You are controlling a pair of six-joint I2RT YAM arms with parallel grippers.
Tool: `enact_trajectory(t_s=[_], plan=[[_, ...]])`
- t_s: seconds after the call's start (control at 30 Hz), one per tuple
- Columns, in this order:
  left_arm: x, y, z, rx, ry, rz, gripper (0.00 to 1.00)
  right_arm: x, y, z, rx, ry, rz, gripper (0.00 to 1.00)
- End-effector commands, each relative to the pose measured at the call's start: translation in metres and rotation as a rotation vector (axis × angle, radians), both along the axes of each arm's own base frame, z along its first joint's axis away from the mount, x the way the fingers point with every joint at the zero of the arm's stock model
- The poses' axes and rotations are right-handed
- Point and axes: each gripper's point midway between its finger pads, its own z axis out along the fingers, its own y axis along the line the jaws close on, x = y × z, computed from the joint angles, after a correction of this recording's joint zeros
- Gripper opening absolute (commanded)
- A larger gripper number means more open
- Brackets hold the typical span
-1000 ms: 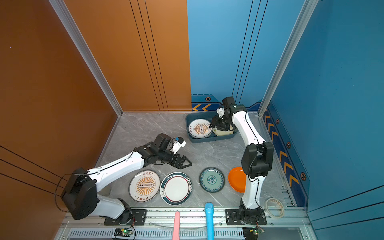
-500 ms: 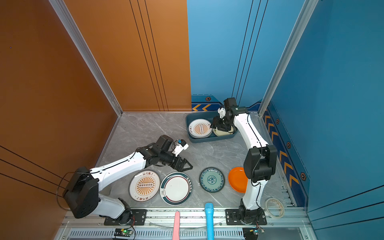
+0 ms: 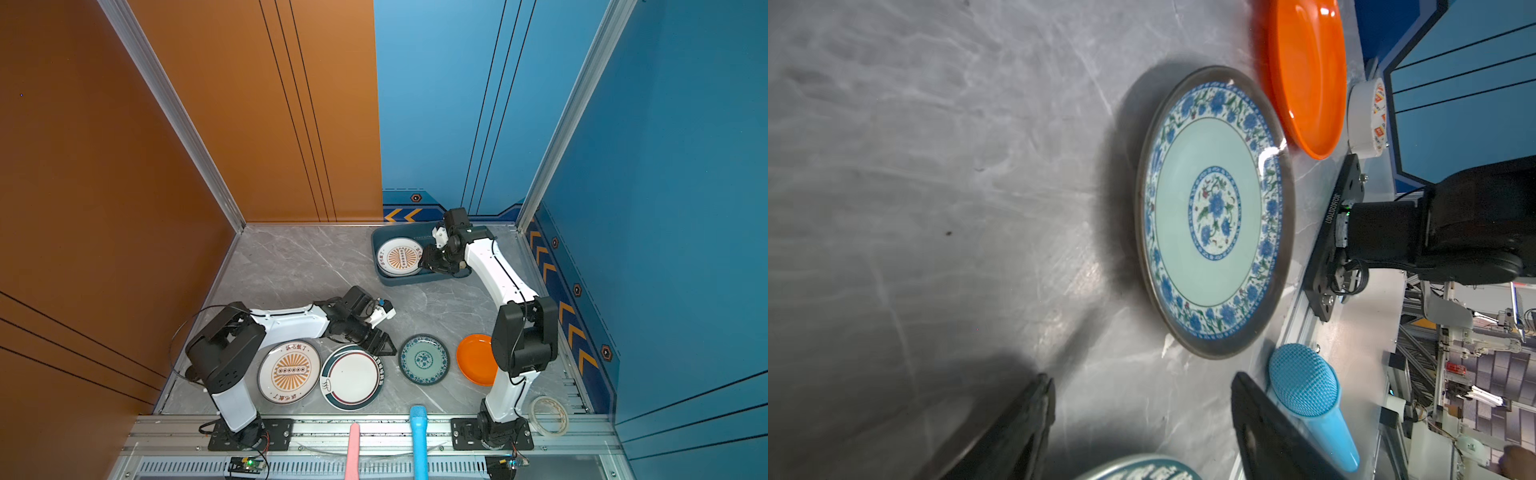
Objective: Place the plates into the plastic bin on the countertop
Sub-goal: 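Reach the left gripper to the blue floral plate and grasp its rim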
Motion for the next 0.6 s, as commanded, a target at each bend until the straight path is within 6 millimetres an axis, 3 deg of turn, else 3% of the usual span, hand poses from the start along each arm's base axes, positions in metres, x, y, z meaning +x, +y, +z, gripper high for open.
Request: enact_trajectory(t_s=[0.0,0.17,0.23,0.37,0.57], plan=[[0.001,-0.015,0.007,-0.043,-0.026,-0.028,0.66,-0.002,0.002,0.015,0.015,-0.044,-0.01,0.55],[0.002,-0.016,-0.006,-0.011,-0.01,-0.021,0.63,-0.006,0.003,0.011,0.007,-0.043,-0.006,0.55],[0.01,-0.026,0.003,-0.032,-0.029,-0.024,0.63,-0.008,0.004,0.009,0.008,-0.046,0.0,0.55],[0.015,-0.035,-0.001,-0.006,-0.024,-0.027,0.59,-0.012,0.001,-0.001,0.007,-0.032,-0.01,0.55],[0.018,-0.041,-0.017,0.048,-0.014,-0.002,0.55,-0.016,-0.004,-0.006,0.013,-0.029,-0.023,0.55]])
